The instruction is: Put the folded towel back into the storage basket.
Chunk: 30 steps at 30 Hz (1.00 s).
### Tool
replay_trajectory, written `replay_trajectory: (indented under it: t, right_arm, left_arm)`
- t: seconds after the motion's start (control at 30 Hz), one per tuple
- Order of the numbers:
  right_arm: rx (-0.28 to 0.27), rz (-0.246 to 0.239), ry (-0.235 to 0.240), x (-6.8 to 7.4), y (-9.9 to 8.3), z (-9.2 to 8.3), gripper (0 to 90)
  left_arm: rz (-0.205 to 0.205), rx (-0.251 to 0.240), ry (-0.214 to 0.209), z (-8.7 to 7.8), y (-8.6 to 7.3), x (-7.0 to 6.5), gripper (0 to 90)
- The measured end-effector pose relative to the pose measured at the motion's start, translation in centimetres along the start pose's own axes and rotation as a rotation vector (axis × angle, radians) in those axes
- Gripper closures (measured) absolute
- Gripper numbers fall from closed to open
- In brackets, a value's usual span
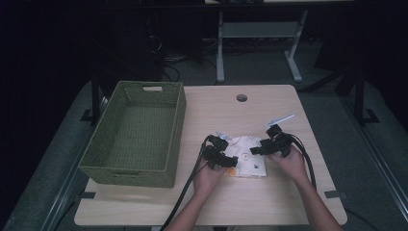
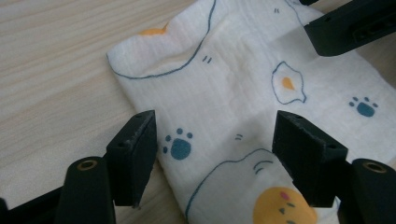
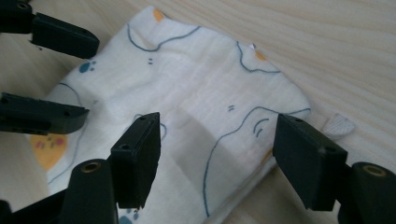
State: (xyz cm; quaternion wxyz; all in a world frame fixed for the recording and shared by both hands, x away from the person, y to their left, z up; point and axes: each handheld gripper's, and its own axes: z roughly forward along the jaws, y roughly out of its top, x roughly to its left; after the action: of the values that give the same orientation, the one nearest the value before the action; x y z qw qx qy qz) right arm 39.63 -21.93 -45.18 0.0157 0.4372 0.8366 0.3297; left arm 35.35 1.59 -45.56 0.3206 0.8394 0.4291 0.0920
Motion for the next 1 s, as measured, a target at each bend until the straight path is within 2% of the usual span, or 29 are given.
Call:
replay_trajectory:
  t: [0.07,0.1,0.27,0.37,0.53,0.7,1.0]
  right_arm:
    - [0.007,0.004,-0.006,-0.02,-0.05,0.15,33.1]
    - [0.014,-0.002,-0.023,-0.04,-0.09,0.3,33.6]
    - [0.025,-0.023,-0.048,0.08,-0.14,0.42,36.2]
    - [0.03,-0.037,-0.078,0.38,-0.33,0.51,39.9]
    - [0.029,-0.037,-0.094,0.4,-0.49,0.49,43.3]
    - [0.024,-0.051,-0.121,0.57,-0.61,0.53,46.4]
    - [0.024,-0.044,-0.148,0.79,-0.61,0.57,50.1]
  left_arm:
    - [-0.002,0.006,0.007,0.17,-0.02,0.09,34.0]
    - [-0.001,0.016,0.005,0.28,-0.04,0.2,34.5]
    - [-0.003,0.019,0.01,0.33,0.0,0.41,37.9]
    - [0.012,0.02,0.025,0.41,0.05,0.3,40.0]
    - [0.037,0.025,0.038,0.56,0.19,-0.05,41.8]
    - [0.054,0.026,0.041,0.64,0.27,-0.24,45.3]
    - [0.08,0.024,0.028,0.69,0.35,-0.5,53.5]
